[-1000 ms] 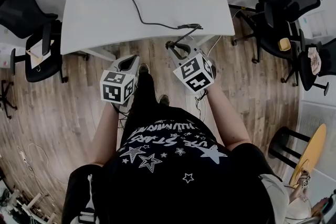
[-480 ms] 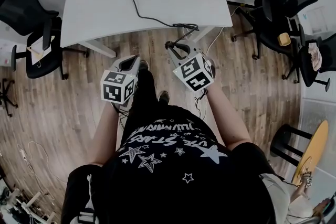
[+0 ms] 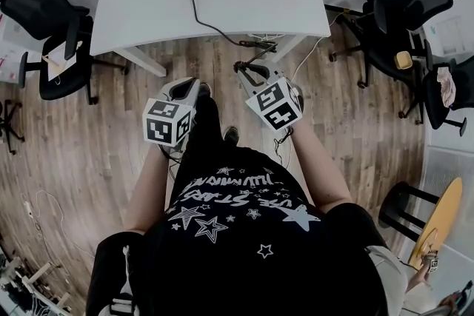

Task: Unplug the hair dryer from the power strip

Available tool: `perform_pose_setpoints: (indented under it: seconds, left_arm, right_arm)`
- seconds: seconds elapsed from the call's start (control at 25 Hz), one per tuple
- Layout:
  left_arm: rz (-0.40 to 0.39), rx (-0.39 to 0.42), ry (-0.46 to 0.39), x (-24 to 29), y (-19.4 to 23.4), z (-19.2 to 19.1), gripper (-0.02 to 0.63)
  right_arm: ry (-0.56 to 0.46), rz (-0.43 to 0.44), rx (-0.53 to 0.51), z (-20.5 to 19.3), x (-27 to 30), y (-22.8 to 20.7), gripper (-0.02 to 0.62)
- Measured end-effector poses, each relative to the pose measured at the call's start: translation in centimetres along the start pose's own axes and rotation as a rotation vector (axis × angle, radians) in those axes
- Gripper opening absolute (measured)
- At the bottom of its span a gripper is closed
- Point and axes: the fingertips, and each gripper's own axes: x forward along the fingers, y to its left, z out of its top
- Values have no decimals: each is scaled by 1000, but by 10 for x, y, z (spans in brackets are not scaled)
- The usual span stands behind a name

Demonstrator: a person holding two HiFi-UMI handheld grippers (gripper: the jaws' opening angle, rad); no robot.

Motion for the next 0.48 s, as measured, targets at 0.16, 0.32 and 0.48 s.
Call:
perform_pose_setpoints:
  seconds: [0.16,0.32,0.48]
  left_arm:
    - [11,-5,-9,-5,-5,-3,8]
    - [16,-3,-12,-8,-8,-4,8]
    - [22,-7,-20,-14,-12,0,8]
  right_arm:
    - [-9,4,-6,-3,-4,4,66]
    - [-14,6,-1,-3,-7,5,66]
    - [-22,14,5,-2,-11,6,66]
